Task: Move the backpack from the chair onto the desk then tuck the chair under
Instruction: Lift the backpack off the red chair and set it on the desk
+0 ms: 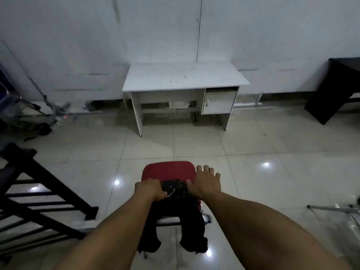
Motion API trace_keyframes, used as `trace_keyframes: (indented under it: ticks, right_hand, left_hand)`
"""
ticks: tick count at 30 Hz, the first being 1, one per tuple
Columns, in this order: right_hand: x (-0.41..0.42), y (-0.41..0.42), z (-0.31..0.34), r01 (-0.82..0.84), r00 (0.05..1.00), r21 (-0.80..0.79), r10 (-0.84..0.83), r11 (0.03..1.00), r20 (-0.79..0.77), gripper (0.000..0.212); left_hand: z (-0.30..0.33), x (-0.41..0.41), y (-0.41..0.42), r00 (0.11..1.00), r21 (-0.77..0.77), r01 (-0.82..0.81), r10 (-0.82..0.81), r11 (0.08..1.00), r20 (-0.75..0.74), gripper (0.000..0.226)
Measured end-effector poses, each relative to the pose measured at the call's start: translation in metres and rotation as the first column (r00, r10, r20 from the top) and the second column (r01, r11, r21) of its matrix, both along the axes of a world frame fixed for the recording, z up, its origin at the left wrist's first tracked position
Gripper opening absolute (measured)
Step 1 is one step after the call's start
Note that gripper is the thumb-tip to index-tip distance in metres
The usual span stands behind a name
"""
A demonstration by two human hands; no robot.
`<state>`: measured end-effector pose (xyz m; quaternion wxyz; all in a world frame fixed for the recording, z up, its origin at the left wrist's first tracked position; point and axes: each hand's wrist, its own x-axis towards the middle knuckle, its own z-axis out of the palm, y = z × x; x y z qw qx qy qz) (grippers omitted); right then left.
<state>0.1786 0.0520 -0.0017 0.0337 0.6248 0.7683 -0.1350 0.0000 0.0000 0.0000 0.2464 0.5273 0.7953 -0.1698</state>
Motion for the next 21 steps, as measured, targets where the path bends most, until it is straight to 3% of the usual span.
trace_keyframes:
  ticks: [3, 5, 7, 13, 17, 21]
  right_hand:
    - [0.005, -0.005, -0.031, -0.007, 1.0, -0.336, 0.016, 0.942, 0.025, 0.071]
    - [0.01, -0.011, -0.045, -0.046, 0.998, -0.576, 0.008, 0.816, -0.068, 0.074]
    - [0.013, -0.009, -0.053, -0.096, 0.983, -0.65, -0.029, 0.754, -0.179, 0.069]
    - [0.011, 0.015, -0.044, -0.194, 0.981, -0.606, 0.141, 0.771, -0.134, 0.053]
    - [0.008, 0.032, -0.041, -0.172, 0.985, -0.476, 0.16, 0.863, -0.066, 0.043]
    - [0.008, 0.037, -0.037, -0.233, 0.973, -0.216, 0.226, 0.948, -0.055, 0.029]
  left_hand:
    - [-0.016, 0.003, -0.004, 1.0, -0.171, -0.015, 0.016, 0.985, 0.008, 0.062]
    - [-0.023, 0.006, -0.006, 0.999, -0.23, -0.037, 0.043, 0.972, 0.02, 0.059]
    - [-0.029, 0.007, -0.001, 0.996, -0.274, -0.067, 0.082, 0.959, 0.043, 0.063]
    - [-0.032, 0.01, 0.012, 0.993, -0.255, -0.116, 0.104, 0.96, -0.059, 0.091]
    - [-0.038, 0.017, 0.013, 0.99, -0.097, -0.112, 0.102, 0.989, -0.1, 0.072]
    - [-0.04, 0.024, 0.013, 0.981, 0.117, -0.048, 0.069, 0.992, -0.18, 0.047]
